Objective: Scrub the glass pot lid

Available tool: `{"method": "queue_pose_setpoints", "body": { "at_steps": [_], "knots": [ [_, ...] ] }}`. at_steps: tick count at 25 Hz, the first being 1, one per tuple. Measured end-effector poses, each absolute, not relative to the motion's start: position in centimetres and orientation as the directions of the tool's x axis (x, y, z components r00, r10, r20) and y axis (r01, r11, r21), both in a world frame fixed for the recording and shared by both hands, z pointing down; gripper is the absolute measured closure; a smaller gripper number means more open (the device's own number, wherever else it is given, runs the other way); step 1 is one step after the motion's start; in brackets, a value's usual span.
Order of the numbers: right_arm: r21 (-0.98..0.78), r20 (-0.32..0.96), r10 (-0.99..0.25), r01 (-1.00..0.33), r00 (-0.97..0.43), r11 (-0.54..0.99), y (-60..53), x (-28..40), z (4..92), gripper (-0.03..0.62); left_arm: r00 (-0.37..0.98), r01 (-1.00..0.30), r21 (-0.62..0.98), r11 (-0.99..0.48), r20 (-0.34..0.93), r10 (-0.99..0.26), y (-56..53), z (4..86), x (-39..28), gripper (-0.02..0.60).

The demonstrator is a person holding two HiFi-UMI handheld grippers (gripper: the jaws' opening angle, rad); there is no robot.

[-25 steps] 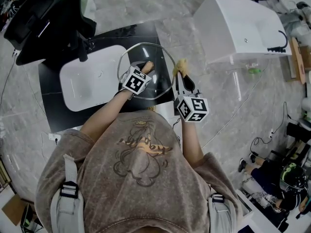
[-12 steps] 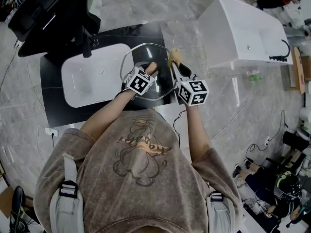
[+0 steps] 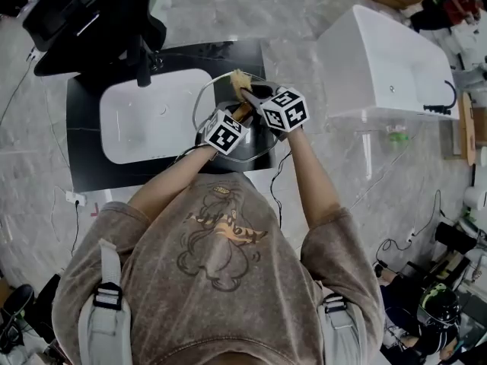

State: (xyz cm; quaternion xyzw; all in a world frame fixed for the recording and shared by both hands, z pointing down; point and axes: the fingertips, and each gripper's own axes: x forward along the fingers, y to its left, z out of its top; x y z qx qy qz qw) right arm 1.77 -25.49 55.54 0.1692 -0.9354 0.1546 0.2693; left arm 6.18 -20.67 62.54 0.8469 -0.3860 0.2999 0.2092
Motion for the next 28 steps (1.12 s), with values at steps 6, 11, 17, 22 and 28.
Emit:
{"method": "queue_pose_setpoints", "body": {
  "at_steps": [6,11,17,22,28],
  "knots": [
    [-0.305,0.640,-0.001,-0.255,-0.769,0.918,-24.6,-0.2,58.7,0.545,0.520,-0.790,0.134,-0.598,0.663,-0.539,-20.7,62.4,6.3,0.388],
    [-0.372,0.649,0.083,-0.220,-0.757,0.902,-24.5,-1.1,59.8,0.545,0.529,-0.797,0.167,-0.580,0.656,-0.538,-20.7,62.8,6.0,0.390],
    [-0.399,0.663,0.133,-0.198,-0.737,0.895,-24.0,-2.6,61.0,0.545,0.523,-0.803,0.169,-0.571,0.658,-0.542,-20.7,62.9,6.0,0.391],
    [-0.411,0.675,0.145,-0.205,-0.724,0.888,-24.2,-2.8,61.6,0.545,0.524,-0.803,0.172,-0.570,0.660,-0.539,-20.7,63.0,5.9,0.393],
    [-0.421,0.689,0.161,-0.209,-0.707,0.883,-24.2,-3.5,62.2,0.546,0.525,-0.807,0.182,-0.562,0.658,-0.540,-20.8,63.1,5.8,0.393]
  ]
}}
